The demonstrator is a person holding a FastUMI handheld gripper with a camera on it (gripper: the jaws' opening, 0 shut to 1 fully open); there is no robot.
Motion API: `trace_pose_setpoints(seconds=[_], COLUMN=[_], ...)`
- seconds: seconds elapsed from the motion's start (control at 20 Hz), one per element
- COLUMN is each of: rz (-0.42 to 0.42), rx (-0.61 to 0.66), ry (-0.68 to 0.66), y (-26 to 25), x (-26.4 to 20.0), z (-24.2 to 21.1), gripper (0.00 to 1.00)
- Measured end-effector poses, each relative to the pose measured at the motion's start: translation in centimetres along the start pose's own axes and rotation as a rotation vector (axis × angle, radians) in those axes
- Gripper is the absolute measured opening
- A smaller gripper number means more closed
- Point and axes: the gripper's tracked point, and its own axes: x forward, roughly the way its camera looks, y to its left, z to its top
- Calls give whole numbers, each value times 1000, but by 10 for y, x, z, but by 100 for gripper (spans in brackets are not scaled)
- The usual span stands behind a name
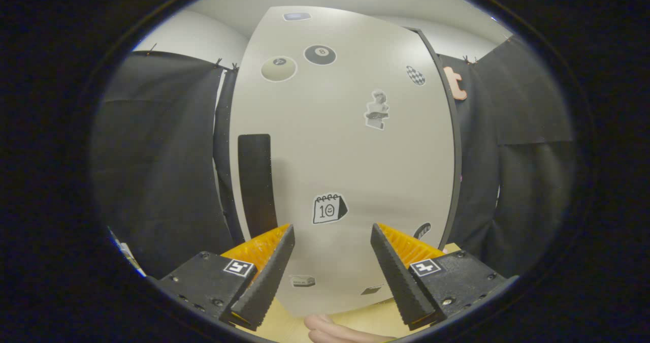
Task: Open the shoe cabinet door, grab the shoes and put them into the shoe cabinet, then close the shoe cabinet door.
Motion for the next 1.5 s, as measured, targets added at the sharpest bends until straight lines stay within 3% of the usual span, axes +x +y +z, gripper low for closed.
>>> trace_pose_setpoints(seconds=[0.3, 0.5, 0.65, 0.9, 1.2, 1.5], rz=[31, 8, 51, -60, -49, -54], rx=[19, 22, -23, -2, 35, 62], ry=[-20, -43, -117, -189, -186, -189], y=[-14, -33, -25, -35, -30, -58], x=[-53, -123, -184, -254, -269, -270], z=[8, 3, 1, -8, -25, -31], gripper=[98, 98, 98, 99, 98, 99])
